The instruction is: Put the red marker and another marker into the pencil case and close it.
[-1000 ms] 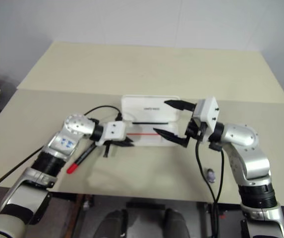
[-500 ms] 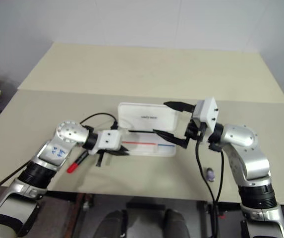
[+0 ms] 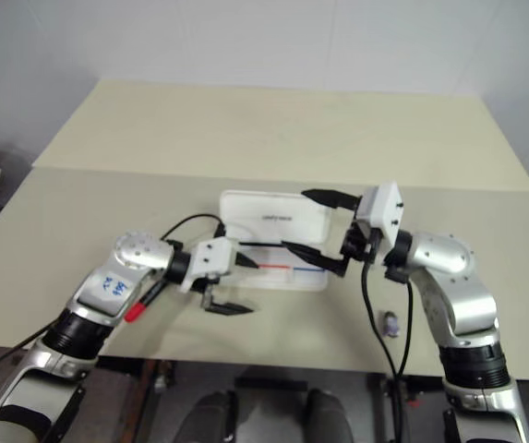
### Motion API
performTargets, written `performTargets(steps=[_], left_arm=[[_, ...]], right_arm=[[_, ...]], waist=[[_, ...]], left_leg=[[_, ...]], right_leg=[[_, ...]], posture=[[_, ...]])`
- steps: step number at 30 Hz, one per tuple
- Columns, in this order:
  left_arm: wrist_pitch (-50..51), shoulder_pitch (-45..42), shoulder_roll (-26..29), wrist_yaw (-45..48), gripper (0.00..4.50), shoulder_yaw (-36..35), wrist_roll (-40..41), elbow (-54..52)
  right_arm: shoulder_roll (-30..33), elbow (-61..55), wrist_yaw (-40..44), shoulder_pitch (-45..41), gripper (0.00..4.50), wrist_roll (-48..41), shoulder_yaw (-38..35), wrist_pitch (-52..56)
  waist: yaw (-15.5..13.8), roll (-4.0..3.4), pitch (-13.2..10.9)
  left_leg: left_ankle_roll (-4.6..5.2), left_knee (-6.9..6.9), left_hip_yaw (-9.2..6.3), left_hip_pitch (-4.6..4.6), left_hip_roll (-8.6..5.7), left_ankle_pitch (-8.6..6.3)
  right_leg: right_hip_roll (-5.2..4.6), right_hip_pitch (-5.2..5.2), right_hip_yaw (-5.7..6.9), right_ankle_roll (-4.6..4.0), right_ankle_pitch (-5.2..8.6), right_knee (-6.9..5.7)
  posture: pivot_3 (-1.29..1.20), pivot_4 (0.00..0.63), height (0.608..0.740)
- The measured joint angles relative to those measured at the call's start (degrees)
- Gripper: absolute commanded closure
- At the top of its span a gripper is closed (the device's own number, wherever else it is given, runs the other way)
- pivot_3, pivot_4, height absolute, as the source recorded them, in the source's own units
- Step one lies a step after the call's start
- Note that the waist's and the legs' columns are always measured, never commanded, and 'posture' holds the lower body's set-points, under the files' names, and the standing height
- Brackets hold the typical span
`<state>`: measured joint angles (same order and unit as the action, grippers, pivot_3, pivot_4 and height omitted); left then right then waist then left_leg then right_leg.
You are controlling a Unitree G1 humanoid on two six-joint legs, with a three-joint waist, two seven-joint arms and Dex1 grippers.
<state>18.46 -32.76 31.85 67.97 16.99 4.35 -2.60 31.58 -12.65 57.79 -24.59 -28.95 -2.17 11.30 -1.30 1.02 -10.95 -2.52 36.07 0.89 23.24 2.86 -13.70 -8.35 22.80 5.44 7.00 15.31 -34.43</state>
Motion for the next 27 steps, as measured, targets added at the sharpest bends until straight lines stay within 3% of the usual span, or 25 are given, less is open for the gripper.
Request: performTargets(steps=[10, 16, 21, 27], left_arm=[[0.43, 9.58, -0.54, -7.65, 0.02, -11.98, 9.11, -10.42], [5.65, 20.91, 3.2, -12.86, 0.02, -20.94, 13.55, -20.18], [7.96, 31.57, 4.91, -16.66, 0.02, -29.33, 15.49, -24.72], [6.73, 40.19, 4.95, -21.28, 0.02, -40.04, 15.65, -25.81]], right_arm=[[-1.01, 0.59, 0.2, -0.15, 0.0, 0.04, 1.3, -0.04], [-1.03, 1.63, 2.15, -0.39, 0.0, -0.65, 1.74, -0.03], [0.57, 2.16, 7.27, -0.81, 0.0, -3.57, 1.62, 0.14], [8.62, 5.23, 19.04, -0.06, 0.0, -5.0, 1.14, -0.46]], waist=[[0.11, 0.0, 0.0], [0.24, -0.02, -0.01], [0.13, -0.04, -0.02], [-0.24, -0.05, -0.03]], left_leg=[[0.0, -0.01, 0.01, -0.01, 0.0, -0.01], [-0.02, -0.01, 0.02, -0.05, 0.0, -0.03], [-0.06, -0.01, 0.02, -0.06, 0.02, -0.14], [-0.03, 0.0, 0.03, -0.04, 0.02, -0.29]], right_leg=[[0.0, 0.0, -0.06, 0.0, 0.0, 0.01], [0.01, 0.0, -0.09, 0.0, 0.0, 0.0], [0.01, 0.01, -0.1, -0.05, 0.02, 0.03], [0.01, -0.02, -0.07, -0.07, 0.03, 0.25]], posture=[[0.0, 0.15, 0.74], [0.0, 0.15, 0.74], [0.0, 0.15, 0.74], [0.0, 0.15, 0.74]])
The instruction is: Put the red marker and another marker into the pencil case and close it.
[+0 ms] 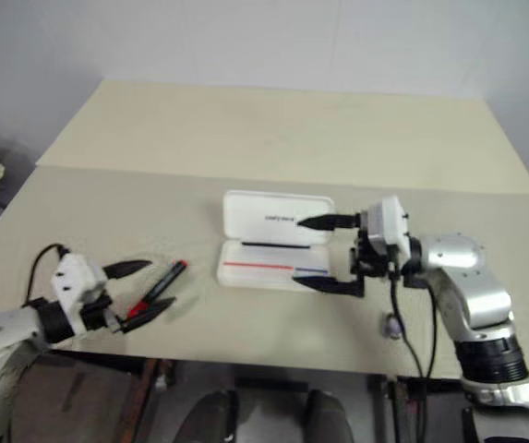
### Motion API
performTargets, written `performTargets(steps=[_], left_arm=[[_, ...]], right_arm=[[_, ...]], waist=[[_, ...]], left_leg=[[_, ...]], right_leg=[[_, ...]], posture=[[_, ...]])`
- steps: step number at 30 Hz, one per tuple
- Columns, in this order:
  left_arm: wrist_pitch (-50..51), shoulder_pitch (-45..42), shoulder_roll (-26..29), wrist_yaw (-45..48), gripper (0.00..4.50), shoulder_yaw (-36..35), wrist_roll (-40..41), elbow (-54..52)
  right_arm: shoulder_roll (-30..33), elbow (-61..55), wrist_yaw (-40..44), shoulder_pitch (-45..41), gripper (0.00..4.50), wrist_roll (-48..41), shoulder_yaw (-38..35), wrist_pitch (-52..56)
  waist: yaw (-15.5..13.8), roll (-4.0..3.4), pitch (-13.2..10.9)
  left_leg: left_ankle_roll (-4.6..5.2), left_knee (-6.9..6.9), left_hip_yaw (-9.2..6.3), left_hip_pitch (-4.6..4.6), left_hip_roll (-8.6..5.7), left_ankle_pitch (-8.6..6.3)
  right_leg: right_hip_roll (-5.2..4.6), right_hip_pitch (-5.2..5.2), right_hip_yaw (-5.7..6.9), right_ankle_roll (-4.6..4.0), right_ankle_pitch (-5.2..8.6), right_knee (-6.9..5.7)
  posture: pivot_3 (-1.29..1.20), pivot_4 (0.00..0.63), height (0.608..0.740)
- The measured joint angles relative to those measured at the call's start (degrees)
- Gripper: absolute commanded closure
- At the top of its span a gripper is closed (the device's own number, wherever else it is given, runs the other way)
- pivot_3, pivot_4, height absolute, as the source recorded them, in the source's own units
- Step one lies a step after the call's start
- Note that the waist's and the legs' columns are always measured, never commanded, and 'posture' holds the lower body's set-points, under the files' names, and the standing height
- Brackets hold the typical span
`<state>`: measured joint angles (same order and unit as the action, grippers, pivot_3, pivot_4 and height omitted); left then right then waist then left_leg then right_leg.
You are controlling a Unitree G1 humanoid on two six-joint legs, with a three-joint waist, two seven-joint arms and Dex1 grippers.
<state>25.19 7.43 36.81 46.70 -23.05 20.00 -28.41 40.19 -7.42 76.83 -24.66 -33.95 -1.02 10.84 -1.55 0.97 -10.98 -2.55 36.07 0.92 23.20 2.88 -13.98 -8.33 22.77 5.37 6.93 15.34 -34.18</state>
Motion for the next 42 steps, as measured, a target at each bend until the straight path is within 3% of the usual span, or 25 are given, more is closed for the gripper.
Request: performTargets(steps=[6, 12, 19, 30, 42], left_arm=[[-2.92, 1.92, -1.36, -2.87, 0.02, -1.74, -0.03, 2.66], [-6.28, 2.21, -2.91, -3.32, 0.02, 0.87, -0.34, 9.27], [-7.68, -0.09, -3.51, -4.39, 0.02, 4.24, -0.57, 13.92], [-5.44, -1.15, -4.2, -7.41, 3.82, 6.67, -1.0, 15.81], [-7.53, -2.54, -4.71, -7.7, 3.87, 6.57, 0.35, 14.39]], right_arm=[[4.08, 8.88, 5.87, 0.73, 0.0, 2.87, -0.71, -5.64], [5.66, 17.0, 10.41, 1.17, 0.0, 4.61, -2.02, -14.8], [5.9, 17.04, 10.43, 2.89, 0.0, 4.41, -2.04, -15.67], [5.56, 11.96, 7.88, 2.63, 0.0, 2.93, -2.08, -11.69], [3.43, 11.52, 7.14, 2.4, 0.0, 2.94, -2.07, -11.51]], waist=[[0.21, -0.01, 0.0], [0.23, -0.01, 0.0], [0.19, -0.01, 0.0], [0.19, -0.01, 0.0], [0.15, -0.01, 0.0]], left_leg=[[0.03, 0.0, 0.25, -0.02, 0.04, -0.08], [-0.05, 0.0, 0.3, -0.04, 0.16, -0.15], [-0.09, 0.02, 0.35, -0.06, 0.2, -0.17], [-0.32, 0.09, 0.42, -0.11, 0.73, -0.29], [-0.38, 0.08, 0.52, -0.14, 0.85, -0.29]], right_leg=[[0.0, 0.0, -0.06, 0.0, 0.0, 0.21], [0.11, 0.01, -0.06, 0.0, 0.0, 0.19], [0.14, 0.02, -0.11, 0.01, -0.01, 0.19], [0.69, 0.04, -0.21, -0.21, -0.08, 0.25], [0.81, 0.12, -0.28, -0.33, -0.09, 0.23]], posture=[[0.0, 0.15, 0.74], [0.0, 0.15, 0.74], [0.0, 0.15, 0.74], [0.0, 0.15, 0.74], [0.0, 0.15, 0.74]])
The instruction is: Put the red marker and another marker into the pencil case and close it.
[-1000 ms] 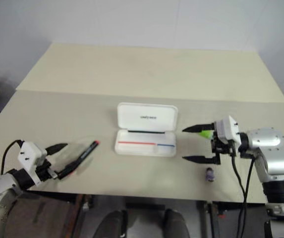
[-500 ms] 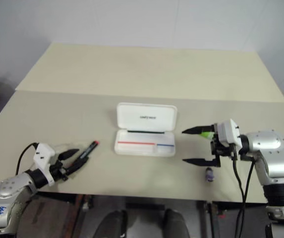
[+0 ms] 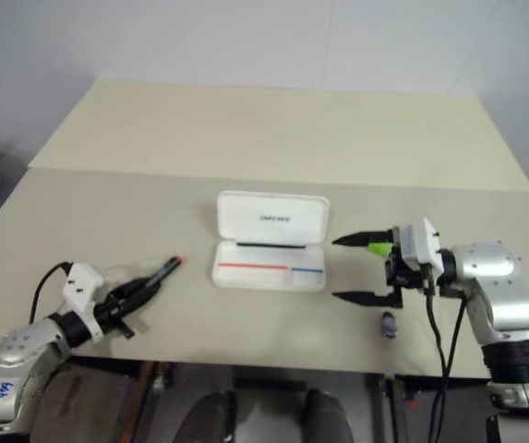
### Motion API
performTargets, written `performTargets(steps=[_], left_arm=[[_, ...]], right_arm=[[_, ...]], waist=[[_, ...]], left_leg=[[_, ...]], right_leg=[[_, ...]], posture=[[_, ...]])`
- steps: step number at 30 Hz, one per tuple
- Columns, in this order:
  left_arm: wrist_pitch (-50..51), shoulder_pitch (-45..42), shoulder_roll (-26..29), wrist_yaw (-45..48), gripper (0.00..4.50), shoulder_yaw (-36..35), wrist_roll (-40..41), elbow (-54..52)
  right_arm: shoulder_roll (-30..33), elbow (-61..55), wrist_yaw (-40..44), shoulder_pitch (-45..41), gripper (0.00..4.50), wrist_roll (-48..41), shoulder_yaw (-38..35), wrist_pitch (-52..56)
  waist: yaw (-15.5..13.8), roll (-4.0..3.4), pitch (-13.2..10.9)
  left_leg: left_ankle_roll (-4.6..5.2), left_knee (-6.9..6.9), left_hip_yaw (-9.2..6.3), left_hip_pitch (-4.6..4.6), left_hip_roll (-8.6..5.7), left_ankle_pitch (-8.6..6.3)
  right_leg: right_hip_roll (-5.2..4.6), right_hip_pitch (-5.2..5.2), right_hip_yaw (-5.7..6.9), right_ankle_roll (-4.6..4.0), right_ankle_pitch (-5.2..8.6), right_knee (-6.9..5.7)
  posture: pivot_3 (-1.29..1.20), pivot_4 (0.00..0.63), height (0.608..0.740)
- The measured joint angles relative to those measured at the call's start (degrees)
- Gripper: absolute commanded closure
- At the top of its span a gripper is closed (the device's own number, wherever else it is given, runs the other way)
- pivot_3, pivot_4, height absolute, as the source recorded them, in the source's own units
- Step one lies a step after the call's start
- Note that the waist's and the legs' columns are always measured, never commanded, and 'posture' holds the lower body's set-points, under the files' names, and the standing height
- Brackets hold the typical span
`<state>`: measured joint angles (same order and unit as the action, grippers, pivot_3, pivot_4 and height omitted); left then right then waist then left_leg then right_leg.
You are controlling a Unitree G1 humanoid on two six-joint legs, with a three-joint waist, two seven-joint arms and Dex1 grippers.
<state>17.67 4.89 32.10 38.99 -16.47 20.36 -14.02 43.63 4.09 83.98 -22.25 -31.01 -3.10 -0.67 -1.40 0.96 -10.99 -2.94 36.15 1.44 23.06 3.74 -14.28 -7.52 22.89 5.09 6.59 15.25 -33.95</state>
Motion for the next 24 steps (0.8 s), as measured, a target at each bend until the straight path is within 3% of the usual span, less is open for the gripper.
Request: performTargets(steps=[5, 13, 20, 24], left_arm=[[-0.83, -2.48, -0.88, 2.02, 3.87, -2.68, 7.27, -4.73], [0.12, -4.38, 2.28, 4.81, 3.87, -2.07, 8.93, -5.95], [-4.19, -8.23, 9.69, 12.14, 3.87, 5.83, 2.91, -5.07], [-8.48, -15.11, 11.72, 16.19, 3.87, 10.66, -1.4, -0.35]], right_arm=[[-1.42, 0.01, -0.77, 0.02, 0.0, 0.14, 0.0, -0.54], [-2.59, 0.06, -2.16, 0.95, 0.0, 0.33, 0.0, -1.59], [-2.96, -0.18, -3.3, 1.3, 0.0, 0.37, 0.0, -1.75], [-3.5, -0.43, -3.79, 1.36, 0.0, 0.46, 0.04, -1.79]], waist=[[0.02, 0.0, 0.0], [-0.02, 0.0, 0.0], [-0.04, 0.0, 0.0], [-0.05, 0.0, 0.0]], left_leg=[[0.0, 0.01, 0.06, 0.0, 0.0, 0.0], [0.01, 0.02, 0.14, 0.0, 0.01, -0.01], [0.02, -0.04, 0.42, 0.03, 0.01, -0.02], [0.02, -0.04, 0.58, 0.04, 0.01, -0.02]], right_leg=[[0.01, 0.03, -0.07, 0.02, -0.01, -0.03], [0.04, 0.11, -0.18, 0.01, -0.03, -0.06], [0.07, 0.36, -0.49, 0.03, -0.06, -0.07], [0.08, 0.49, -0.67, 0.07, -0.08, -0.15]], posture=[[0.0, 0.15, 0.74], [0.0, 0.15, 0.74], [0.0, 0.15, 0.74], [0.0, 0.15, 0.74]])
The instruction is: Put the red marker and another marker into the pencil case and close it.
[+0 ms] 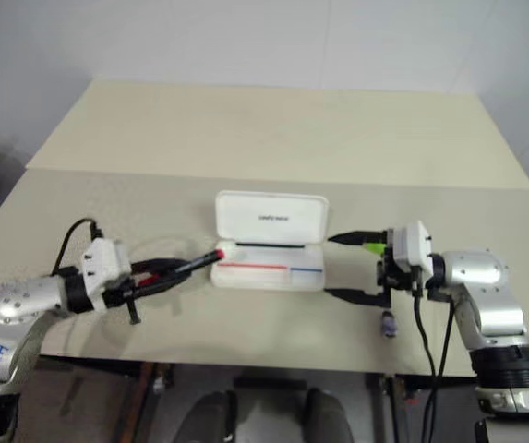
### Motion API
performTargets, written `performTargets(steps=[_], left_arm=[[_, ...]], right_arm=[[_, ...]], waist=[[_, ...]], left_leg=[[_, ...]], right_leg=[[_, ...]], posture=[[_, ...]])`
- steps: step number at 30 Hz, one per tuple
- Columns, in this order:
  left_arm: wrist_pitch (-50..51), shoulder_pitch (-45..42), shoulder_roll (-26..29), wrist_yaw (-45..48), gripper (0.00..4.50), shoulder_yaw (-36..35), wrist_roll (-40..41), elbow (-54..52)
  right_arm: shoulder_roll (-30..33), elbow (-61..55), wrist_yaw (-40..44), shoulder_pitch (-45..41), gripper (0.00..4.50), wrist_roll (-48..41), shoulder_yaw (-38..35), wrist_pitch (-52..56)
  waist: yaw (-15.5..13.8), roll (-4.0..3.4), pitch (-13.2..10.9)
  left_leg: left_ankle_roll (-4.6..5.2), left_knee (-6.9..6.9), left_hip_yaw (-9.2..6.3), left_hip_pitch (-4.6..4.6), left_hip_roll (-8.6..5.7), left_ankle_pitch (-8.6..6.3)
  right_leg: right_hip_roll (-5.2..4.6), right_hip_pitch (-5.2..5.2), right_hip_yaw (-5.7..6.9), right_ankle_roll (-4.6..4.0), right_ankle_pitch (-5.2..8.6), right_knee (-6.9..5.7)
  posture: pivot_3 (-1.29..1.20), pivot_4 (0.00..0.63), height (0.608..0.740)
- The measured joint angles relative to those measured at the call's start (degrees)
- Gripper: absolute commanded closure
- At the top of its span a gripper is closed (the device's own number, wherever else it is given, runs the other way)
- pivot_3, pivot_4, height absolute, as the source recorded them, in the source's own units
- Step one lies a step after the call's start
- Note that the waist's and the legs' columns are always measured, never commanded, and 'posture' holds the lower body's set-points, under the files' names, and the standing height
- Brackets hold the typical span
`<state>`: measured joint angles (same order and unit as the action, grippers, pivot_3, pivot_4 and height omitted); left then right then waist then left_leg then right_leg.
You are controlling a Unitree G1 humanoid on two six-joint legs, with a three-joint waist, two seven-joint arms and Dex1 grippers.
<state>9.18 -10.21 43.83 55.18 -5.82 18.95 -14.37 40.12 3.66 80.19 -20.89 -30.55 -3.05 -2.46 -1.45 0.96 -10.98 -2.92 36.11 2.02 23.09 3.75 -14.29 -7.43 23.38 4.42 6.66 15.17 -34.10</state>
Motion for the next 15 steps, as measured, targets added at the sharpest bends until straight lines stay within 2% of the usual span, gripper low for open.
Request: performTargets(steps=[5, 10, 15], left_arm=[[-5.69, -10.04, -1.48, 2.67, 3.87, 5.87, -4.52, 9.86], [-12.47, -21.07, -8.38, 5.21, 3.87, 12.32, -8.35, 22.72], [-17.09, -24.94, -11.25, 7.07, 3.87, 14.16, -10.2, 29.98]], right_arm=[[-0.3, -0.95, -1.17, 0.74, 0.0, 0.26, -0.14, -0.03], [-0.42, -3.22, -3.0, 2.41, 0.0, 0.29, -0.87, 0.07], [-0.3, -4.59, -4.43, 4.25, 0.0, 0.27, -1.96, 0.39]], waist=[[-0.09, 0.0, 0.0], [-0.48, 0.01, 0.0], [0.05, 0.01, 0.0]], left_leg=[[0.01, 0.04, 0.08, 0.03, 0.0, 0.0], [-0.04, 0.21, 0.14, 0.11, -0.01, 0.04], [-0.04, 0.21, 0.28, 0.09, 0.0, 0.04]], right_leg=[[0.0, 0.04, -0.06, 0.07, -0.05, -0.01], [0.0, 0.04, -0.11, 0.19, -0.12, -0.01], [0.01, 0.09, -0.21, 0.22, -0.13, -0.04]], posture=[[0.0, 0.15, 0.74], [0.0, 0.15, 0.74], [0.0, 0.15, 0.74]])
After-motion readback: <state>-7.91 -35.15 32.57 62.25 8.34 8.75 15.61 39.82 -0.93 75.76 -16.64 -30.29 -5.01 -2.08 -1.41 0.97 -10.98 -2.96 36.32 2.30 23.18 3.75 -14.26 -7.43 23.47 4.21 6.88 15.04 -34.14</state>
